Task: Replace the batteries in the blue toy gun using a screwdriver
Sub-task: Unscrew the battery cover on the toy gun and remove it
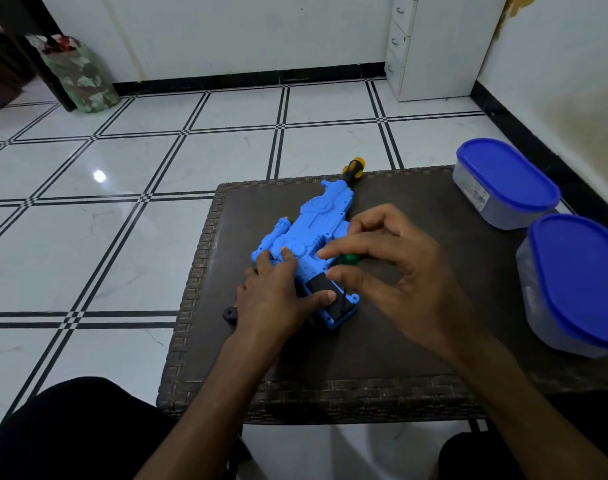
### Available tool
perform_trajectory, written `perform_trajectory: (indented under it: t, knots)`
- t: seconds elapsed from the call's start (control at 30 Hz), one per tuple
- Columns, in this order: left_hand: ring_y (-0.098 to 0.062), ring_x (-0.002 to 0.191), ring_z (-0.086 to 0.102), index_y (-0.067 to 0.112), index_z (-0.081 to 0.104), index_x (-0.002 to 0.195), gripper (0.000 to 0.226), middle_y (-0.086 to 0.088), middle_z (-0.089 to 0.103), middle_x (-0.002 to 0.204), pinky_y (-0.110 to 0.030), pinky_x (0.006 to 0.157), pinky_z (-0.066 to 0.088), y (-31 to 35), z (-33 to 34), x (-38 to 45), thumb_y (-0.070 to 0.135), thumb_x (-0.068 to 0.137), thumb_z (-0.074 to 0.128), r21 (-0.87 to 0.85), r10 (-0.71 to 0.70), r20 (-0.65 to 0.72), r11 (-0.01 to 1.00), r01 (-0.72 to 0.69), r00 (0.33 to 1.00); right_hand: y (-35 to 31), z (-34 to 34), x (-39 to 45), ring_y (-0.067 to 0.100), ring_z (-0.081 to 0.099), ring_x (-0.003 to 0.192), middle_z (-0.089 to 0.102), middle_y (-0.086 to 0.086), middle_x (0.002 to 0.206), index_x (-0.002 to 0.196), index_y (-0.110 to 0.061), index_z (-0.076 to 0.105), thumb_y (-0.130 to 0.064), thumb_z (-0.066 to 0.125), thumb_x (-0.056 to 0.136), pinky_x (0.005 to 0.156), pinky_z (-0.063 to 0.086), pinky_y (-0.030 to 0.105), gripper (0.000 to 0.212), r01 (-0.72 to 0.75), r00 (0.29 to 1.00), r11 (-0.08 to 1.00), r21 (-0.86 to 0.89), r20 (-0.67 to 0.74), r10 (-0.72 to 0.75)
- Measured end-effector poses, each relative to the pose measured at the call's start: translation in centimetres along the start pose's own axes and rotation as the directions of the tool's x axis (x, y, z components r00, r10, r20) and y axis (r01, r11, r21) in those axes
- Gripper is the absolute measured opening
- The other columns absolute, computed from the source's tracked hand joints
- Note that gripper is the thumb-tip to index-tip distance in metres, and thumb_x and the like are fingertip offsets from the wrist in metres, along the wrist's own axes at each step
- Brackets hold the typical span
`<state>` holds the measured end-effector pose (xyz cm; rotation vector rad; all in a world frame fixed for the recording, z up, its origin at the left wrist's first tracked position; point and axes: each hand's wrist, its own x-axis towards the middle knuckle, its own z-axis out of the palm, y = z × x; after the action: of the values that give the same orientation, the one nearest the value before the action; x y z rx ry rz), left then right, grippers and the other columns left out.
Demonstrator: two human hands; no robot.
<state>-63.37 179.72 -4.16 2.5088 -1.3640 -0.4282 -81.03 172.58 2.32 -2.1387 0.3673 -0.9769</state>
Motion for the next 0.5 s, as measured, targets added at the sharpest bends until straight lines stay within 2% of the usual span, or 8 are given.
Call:
perform_trajectory:
  t: [0.13, 0.2, 0.33, 0.5]
  knots:
    - [-0.036, 0.133, 0.037, 0.02, 0.032, 0.147, 0.102, -0.016, 0.03, 0.151, -0.051, 0.103, 0.04, 0.24, -0.03, -0.11, 0.078, 0.068, 0.059, 0.015, -0.007, 0.009, 1.0, 0.007, 1.0, 0.17, 0.11, 0.01, 0.013, 0.068, 0.101, 0.069, -0.001, 0.107, 0.114, -0.013, 0.071, -0.005, 0.075, 0.085, 0.087, 0.056, 0.026, 0.03, -0.042, 0.999, 0.995, 0.092, -0.002, 0.043]
    - [-0.036, 0.134, 0.036, 0.019, 0.027, 0.15, 0.104, -0.016, 0.028, 0.152, -0.051, 0.104, 0.039, 0.33, -0.09, -0.11, 0.075, 0.07, 0.06, 0.026, -0.005, 0.006, 1.0, 0.005, 1.0, 0.17, 0.15, -0.03, 0.009, 0.07, 0.102, 0.073, -0.005, 0.109, 0.114, -0.013, 0.069, -0.004, 0.075, 0.084, 0.088, 0.057, 0.026, 0.032, -0.081, 0.997, 0.988, 0.131, -0.004, 0.082]
    - [-0.035, 0.132, 0.038, 0.02, 0.028, 0.149, 0.104, -0.015, 0.031, 0.149, -0.05, 0.102, 0.04, 0.24, -0.01, 0.0, 0.076, 0.068, 0.059, 0.02, -0.006, 0.009, 1.0, 0.006, 1.0, 0.33, 0.1, -0.13, 0.01, 0.071, 0.1, 0.074, -0.001, 0.108, 0.113, -0.009, 0.071, -0.003, 0.073, 0.086, 0.086, 0.055, 0.02, 0.028, -0.076, 0.997, 0.988, 0.133, -0.011, 0.078]
    - [-0.035, 0.132, 0.038, 0.02, 0.028, 0.148, 0.103, -0.013, 0.032, 0.149, -0.05, 0.103, 0.04, 0.26, -0.06, -0.05, 0.076, 0.068, 0.06, 0.013, -0.006, 0.009, 1.0, 0.006, 1.0, 0.27, -0.3, -0.25, 0.01, 0.071, 0.102, 0.074, 0.0, 0.108, 0.114, -0.01, 0.07, -0.004, 0.072, 0.086, 0.087, 0.057, 0.024, 0.029, -0.078, 0.995, 0.984, 0.163, -0.052, 0.088]
